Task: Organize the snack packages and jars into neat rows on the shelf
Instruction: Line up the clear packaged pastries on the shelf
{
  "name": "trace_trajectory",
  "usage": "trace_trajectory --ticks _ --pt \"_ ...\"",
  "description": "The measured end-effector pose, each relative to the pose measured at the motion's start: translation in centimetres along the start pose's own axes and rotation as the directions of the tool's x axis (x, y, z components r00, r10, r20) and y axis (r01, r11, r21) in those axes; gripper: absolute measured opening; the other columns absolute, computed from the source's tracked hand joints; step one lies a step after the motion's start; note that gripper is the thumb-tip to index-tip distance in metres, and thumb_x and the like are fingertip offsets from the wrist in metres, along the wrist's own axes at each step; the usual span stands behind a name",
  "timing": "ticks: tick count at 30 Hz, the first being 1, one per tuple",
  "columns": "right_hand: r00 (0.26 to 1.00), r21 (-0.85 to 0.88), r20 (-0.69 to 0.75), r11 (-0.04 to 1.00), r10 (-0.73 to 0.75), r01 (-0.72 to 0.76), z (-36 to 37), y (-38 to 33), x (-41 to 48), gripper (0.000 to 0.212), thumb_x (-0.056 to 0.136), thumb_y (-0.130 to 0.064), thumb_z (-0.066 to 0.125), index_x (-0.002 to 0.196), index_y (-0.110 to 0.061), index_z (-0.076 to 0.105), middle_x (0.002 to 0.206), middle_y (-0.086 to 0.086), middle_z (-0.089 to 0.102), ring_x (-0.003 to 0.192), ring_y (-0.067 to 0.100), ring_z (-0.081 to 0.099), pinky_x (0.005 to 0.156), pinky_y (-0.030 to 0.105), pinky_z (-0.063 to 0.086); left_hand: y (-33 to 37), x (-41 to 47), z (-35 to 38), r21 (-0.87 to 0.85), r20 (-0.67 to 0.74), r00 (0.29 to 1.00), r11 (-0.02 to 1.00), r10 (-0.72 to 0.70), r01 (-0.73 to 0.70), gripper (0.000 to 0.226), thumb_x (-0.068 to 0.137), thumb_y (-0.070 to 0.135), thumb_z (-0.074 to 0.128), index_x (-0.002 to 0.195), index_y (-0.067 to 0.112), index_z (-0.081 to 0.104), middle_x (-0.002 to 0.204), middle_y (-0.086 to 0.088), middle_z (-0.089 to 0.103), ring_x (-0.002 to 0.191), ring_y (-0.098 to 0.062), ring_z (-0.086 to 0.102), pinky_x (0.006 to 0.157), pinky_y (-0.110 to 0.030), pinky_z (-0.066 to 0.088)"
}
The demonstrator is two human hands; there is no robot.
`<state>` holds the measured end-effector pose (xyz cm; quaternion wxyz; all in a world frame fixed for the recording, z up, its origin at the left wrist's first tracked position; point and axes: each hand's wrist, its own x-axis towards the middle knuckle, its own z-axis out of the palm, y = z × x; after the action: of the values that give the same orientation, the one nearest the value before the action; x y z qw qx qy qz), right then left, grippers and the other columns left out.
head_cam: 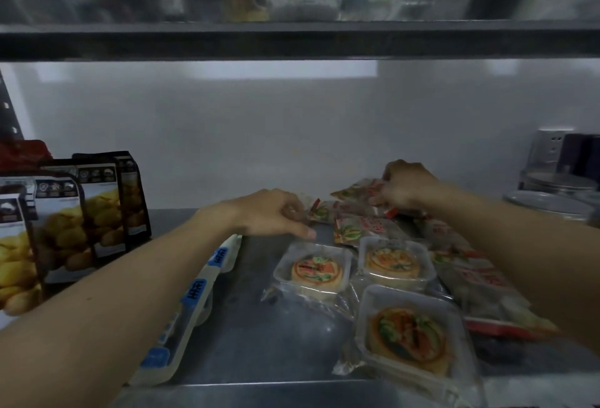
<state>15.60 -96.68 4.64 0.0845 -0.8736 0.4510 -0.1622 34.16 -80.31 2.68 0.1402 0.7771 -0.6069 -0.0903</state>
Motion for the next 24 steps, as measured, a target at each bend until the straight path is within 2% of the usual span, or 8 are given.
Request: trace_trajectory --ticks 3,4,9,13,18,20,22,24 --pt "0.993 -0.035 0.054 0.994 0.106 -0.105 0.7 1.7 0.1 0.038 0.084 -0.039 0.072 0.088 -0.006 0.055 0.093 0.011 0.060 0.080 0.026 0.056 0.066 0.028 0.042 0.7 -0.7 0.3 -0.001 0.118 0.993 1.000 0.019 -0.019 0.067 0.072 0.065 0.066 0.125 0.025 0.057 0.118 0.013 0.055 0.113 -0.011 0.052 0.102 -0.033 0.040" --pt "0.990 -0.026 0.063 0.992 0.126 -0.124 0.9 2.0 0.1 0.037 0.086 -0.039 0.070 0.087 -0.006 0.052 0.094 0.011 0.058 0.081 0.026 0.055 0.067 0.029 0.042 0.9 -0.8 0.3 0.002 0.145 0.989 1.000 0.021 -0.021 0.070 0.071 0.066 0.066 0.127 0.025 0.055 0.120 0.013 0.053 0.114 -0.011 0.050 0.104 -0.034 0.039" --pt "0.985 -0.004 0.096 0.990 0.143 -0.143 0.9 2.1 -0.4 0.042 0.089 -0.041 0.066 0.102 -0.006 0.047 0.103 0.012 0.054 0.089 0.027 0.050 0.074 0.030 0.041 1.0 -1.0 0.5 -0.004 0.248 0.968 1.000 0.024 -0.024 0.063 0.071 0.061 0.068 0.121 0.023 0.057 0.113 0.012 0.056 0.110 -0.011 0.052 0.097 -0.028 0.040" --pt "0.984 -0.016 0.115 0.990 0.138 -0.137 0.7 1.6 -0.7 0.052 0.089 -0.045 0.064 0.120 -0.005 0.050 0.121 0.015 0.057 0.092 0.026 0.050 0.075 0.030 0.042 0.6 -0.9 0.7 -0.018 0.238 0.969 0.998 0.065 -0.063 0.065 0.059 0.069 0.066 0.101 0.019 0.067 0.100 0.010 0.066 0.099 -0.012 0.059 0.091 -0.031 0.046" --pt "0.995 -0.059 0.074 0.996 0.066 -0.062 0.6 -0.1 -1.0 0.061 0.090 -0.050 0.057 0.132 -0.009 0.044 0.127 0.012 0.053 0.105 0.028 0.054 0.088 0.036 0.048 -0.3 -0.8 0.6 -0.010 0.210 0.975 0.998 0.070 -0.070 0.059 0.057 0.071 0.065 0.087 0.019 0.067 0.091 0.009 0.067 0.094 -0.015 0.061 0.091 -0.036 0.048" --pt "0.998 -0.081 0.057 0.997 0.014 -0.009 0.6 -1.0 -1.0 0.064 0.087 -0.055 0.059 0.133 -0.012 0.045 0.130 0.010 0.053 0.111 0.029 0.054 0.095 0.038 0.047 -0.9 -0.7 0.4 0.010 0.189 0.981 0.999 0.051 -0.054 0.060 0.059 0.071 0.064 0.088 0.018 0.067 0.091 0.006 0.068 0.093 -0.018 0.061 0.087 -0.035 0.048" --pt "0.996 -0.070 0.062 0.995 -0.068 0.073 0.7 -2.0 -0.9 0.063 0.087 -0.053 0.060 0.134 -0.013 0.046 0.132 0.010 0.054 0.114 0.029 0.054 0.095 0.038 0.048 -1.4 -0.6 0.3 0.038 0.162 0.987 0.999 0.014 -0.020 0.062 0.067 0.069 0.065 0.092 0.013 0.067 0.093 0.001 0.068 0.092 -0.020 0.061 0.080 -0.032 0.045" --pt "0.979 -0.054 0.095 0.981 -0.180 0.185 1.0 -3.0 -0.7 0.063 0.089 -0.051 0.060 0.139 -0.016 0.045 0.138 0.009 0.050 0.120 0.028 0.052 0.097 0.035 0.046 -1.8 -0.4 0.3 0.076 0.112 0.994 0.997 -0.014 0.005 0.068 0.065 0.074 0.062 0.093 0.012 0.067 0.095 -0.002 0.068 0.091 -0.021 0.061 0.078 -0.032 0.045"
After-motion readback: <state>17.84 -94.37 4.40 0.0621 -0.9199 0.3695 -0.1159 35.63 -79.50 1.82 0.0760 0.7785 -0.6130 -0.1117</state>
